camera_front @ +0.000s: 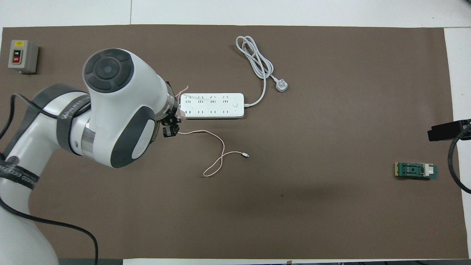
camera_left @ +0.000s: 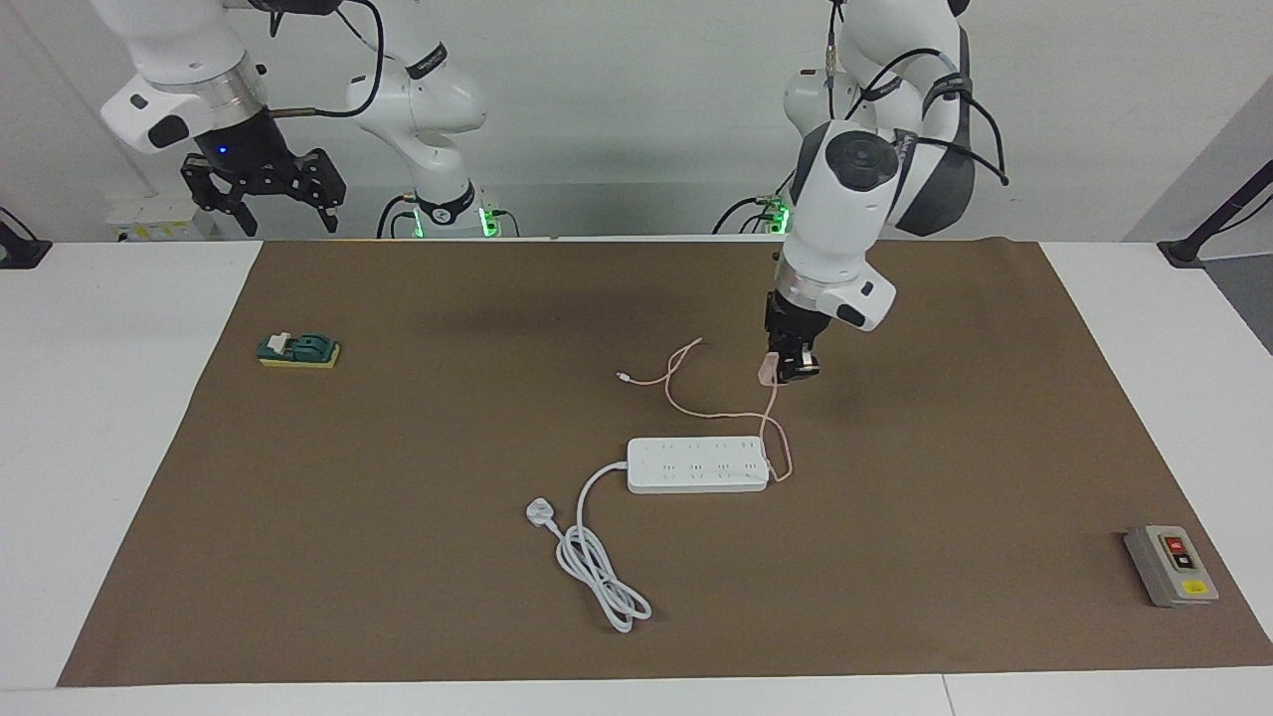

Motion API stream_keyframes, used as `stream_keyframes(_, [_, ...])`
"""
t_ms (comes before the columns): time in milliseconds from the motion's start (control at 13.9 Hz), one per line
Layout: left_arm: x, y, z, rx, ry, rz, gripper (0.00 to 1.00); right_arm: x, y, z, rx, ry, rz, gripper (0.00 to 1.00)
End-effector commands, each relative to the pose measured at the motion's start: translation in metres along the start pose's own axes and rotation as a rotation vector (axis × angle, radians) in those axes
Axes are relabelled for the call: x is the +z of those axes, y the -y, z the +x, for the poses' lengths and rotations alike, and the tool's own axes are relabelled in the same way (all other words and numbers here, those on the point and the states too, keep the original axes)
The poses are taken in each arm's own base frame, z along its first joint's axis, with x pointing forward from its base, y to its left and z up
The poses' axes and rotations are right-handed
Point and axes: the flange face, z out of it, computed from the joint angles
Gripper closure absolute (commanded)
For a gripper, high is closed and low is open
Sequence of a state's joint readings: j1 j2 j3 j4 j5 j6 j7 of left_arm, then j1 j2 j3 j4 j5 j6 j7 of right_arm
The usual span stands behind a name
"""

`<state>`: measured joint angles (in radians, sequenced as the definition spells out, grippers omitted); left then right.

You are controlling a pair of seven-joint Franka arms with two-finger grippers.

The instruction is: Plug charger into power strip

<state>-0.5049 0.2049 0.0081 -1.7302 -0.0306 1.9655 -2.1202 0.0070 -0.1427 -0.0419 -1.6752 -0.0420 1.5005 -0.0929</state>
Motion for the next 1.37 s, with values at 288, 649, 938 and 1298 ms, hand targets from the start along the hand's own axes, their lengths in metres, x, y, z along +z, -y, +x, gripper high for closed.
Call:
stream_keyframes(288, [0.05,-0.02,-0.01,0.018,-0.059,-0.052,1.0,0.004,-0.002,-0.001,-0.012,-0.002,-0.01,0.0])
stream_keyframes(649, [0.078,-0.05,0.0,0.072,-0.099,-0.026,1.0,0.013,-0.003,0.007,-0.012,0.007,-0.007,0.0])
stream_keyframes(938, [0.088,-0.058,0.002,0.113,-0.102,0.01,1.0,0.014,-0.003,0.009,-0.012,0.004,-0.006,0.0])
stream_keyframes(1298, [0.1,-0.051,-0.014,0.142,-0.085,0.022,1.0,0.01,0.001,0.007,-0.003,0.001,-0.005,0.0])
